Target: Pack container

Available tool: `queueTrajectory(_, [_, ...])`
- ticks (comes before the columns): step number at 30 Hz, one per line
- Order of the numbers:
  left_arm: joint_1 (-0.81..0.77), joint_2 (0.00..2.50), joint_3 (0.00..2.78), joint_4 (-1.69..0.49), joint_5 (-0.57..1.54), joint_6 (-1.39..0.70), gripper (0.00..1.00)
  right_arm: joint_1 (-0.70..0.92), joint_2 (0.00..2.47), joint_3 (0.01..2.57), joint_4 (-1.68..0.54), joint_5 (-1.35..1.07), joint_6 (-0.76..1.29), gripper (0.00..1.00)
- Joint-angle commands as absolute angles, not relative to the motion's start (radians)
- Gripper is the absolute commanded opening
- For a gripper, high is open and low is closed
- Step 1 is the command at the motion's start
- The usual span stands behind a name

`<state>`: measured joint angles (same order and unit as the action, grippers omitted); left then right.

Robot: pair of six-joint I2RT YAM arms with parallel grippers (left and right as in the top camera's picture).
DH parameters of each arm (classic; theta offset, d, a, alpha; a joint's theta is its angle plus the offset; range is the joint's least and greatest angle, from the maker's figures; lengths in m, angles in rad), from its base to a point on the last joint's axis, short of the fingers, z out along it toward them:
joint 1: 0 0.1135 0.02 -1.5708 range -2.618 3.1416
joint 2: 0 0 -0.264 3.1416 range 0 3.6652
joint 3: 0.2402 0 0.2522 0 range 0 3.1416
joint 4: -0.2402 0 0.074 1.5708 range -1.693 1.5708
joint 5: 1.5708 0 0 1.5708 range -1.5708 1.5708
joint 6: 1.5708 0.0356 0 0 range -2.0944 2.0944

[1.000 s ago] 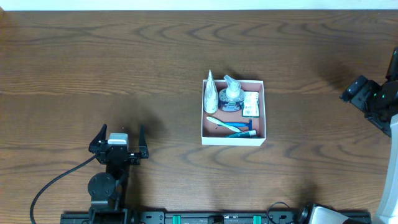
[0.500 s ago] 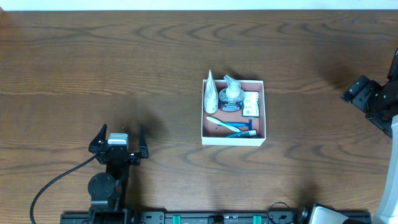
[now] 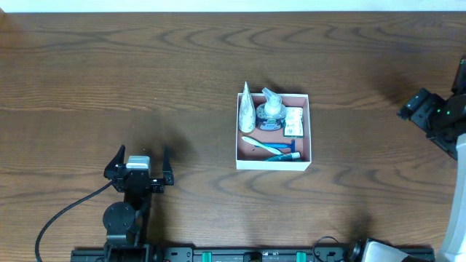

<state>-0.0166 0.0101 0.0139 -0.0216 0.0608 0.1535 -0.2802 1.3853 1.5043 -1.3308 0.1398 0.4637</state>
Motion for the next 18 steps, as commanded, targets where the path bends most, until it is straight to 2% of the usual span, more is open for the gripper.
queueTrajectory(1, [-0.012,0.005,0.004,-0.067,0.064,0.147,0.98,-0.198,1.346,1.517,-1.332,0.142,0.474,0.99])
queueTrajectory(7, [-0.012,0.005,0.004,-0.067,0.064,0.147,0.98,0.02,1.294,1.517,-1.331,0.146,0.472,0.99])
queueTrajectory(12, [-0.012,0.005,0.004,-0.067,0.064,0.147,0.98,0.182,1.234,1.515,-1.301,0.287,0.429,0.99])
queueTrajectory(15, [-0.012,0.005,0.004,-0.067,0.064,0.147,0.98,0.212,1.168,1.478,-1.153,0.337,0.429,0.99])
queueTrajectory(18, [-0.012,0.005,0.004,-0.067,0.064,0.147,0.98,0.204,1.074,1.386,-0.915,0.314,0.388,0.99])
